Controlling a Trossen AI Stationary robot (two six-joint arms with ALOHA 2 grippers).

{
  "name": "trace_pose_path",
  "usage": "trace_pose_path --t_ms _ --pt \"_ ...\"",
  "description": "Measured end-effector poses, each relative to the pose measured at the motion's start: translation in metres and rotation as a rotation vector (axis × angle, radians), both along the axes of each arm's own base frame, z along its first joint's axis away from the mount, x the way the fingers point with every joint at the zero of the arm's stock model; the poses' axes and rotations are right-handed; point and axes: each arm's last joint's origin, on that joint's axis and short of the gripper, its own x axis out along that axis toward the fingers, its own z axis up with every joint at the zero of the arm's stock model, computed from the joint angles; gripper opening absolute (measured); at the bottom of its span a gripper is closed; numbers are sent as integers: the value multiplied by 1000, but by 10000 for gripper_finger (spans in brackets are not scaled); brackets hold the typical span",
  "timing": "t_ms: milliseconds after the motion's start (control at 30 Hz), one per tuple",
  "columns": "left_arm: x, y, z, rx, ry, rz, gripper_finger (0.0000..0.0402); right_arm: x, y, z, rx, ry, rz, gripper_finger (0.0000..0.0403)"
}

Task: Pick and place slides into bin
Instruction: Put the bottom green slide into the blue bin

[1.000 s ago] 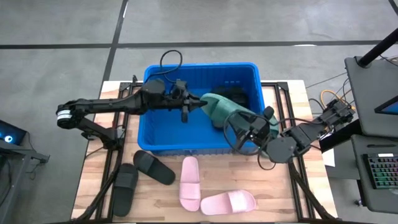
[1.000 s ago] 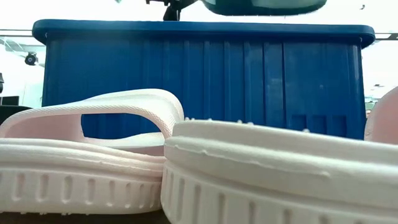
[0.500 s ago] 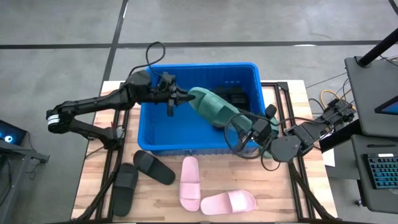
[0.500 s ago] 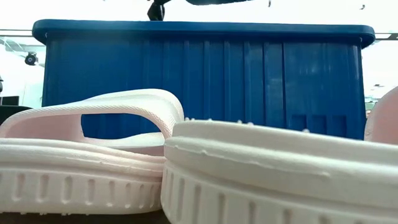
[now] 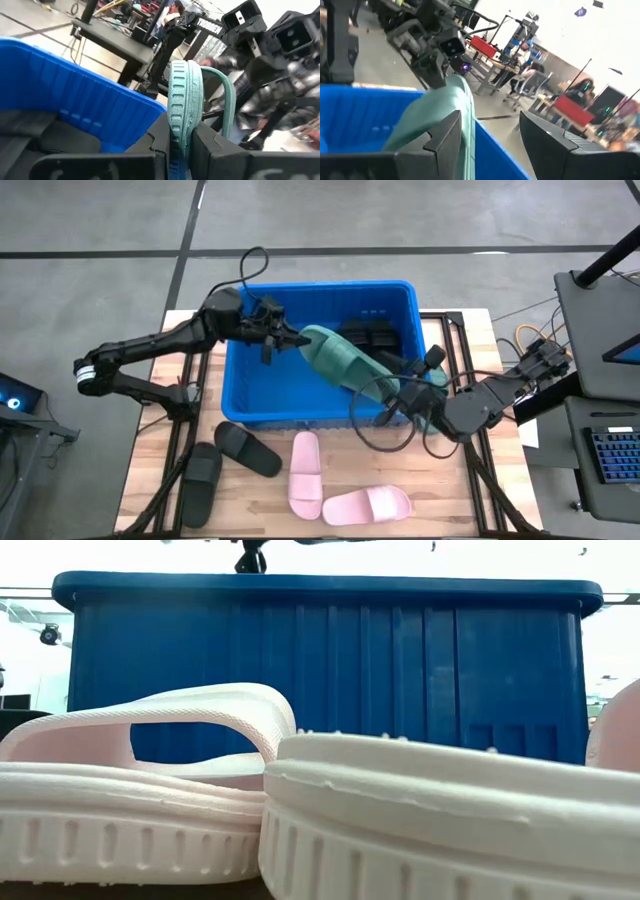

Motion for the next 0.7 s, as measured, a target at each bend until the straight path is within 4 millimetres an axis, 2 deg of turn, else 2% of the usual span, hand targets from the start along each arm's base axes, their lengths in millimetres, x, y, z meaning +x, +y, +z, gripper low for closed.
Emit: trace_pose_path --t_ms 333,700 --pt "-2 1 -1 -82 21 -65 17 10 6 -6 -150 146 5 192" --pt "-3 0 0 -136 26 -107 17 25 11 10 -306 286 -25 192"
